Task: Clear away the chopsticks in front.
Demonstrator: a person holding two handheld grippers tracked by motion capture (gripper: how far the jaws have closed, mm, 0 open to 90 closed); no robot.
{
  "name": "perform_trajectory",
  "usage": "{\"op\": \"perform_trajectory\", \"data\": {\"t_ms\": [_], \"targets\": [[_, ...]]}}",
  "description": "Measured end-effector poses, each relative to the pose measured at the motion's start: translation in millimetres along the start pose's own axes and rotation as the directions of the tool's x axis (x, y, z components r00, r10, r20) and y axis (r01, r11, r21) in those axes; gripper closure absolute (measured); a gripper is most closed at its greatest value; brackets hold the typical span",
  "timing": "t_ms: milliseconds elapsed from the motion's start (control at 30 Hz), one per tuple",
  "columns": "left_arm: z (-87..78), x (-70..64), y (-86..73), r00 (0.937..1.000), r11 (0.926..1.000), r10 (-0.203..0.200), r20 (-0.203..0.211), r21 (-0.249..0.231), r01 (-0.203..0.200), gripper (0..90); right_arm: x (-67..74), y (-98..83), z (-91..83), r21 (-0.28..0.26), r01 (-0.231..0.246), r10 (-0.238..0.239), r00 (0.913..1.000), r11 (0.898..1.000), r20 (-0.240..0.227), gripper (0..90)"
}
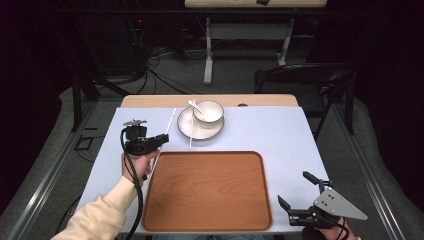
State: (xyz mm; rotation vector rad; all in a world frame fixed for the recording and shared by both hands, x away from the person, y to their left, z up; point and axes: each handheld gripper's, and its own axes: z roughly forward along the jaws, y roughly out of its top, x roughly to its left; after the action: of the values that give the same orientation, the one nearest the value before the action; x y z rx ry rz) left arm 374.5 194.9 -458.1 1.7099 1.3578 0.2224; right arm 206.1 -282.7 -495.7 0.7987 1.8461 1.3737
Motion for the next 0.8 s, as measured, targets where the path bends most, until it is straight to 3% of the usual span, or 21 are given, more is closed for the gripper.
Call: {"op": "perform_trajectory", "data": {"t_ms": [100, 267, 333, 800], "targets": [[-2.6, -2.9, -6.9, 1.0000, 1.0000, 0.007, -0.005, -0.003, -0.007, 84.2, 0.4, 0.0, 0.0, 0.001, -0.003, 0.003, 1.0000, 1.000, -0.001, 0.0], [-5.1, -3.7, -18.4, 0.9999, 0.9999, -0.015, 0.006, -0.003, 0.015, 84.3, 0.1, 0.1, -0.2, -0.003, 0.003, -0.003, 1.0000, 1.000, -0.001, 0.0], [-5.9, -3.6, -22.6, 0.9999, 0.9999, -0.009, -0.012, -0.006, 0.009, 84.3, 0.3, 0.1, 0.0, -0.001, -0.001, 0.001, 1.0000, 1.000, -0.003, 0.0], [-3.3, 10.4, -70.9, 0.9939, 0.9949, -0.091, -0.063, 0.038, 0.093, 84.2, 0.1, 0.1, 0.1, -0.002, 0.000, 0.000, 1.0000, 1.000, -0.002, 0.0]]}}
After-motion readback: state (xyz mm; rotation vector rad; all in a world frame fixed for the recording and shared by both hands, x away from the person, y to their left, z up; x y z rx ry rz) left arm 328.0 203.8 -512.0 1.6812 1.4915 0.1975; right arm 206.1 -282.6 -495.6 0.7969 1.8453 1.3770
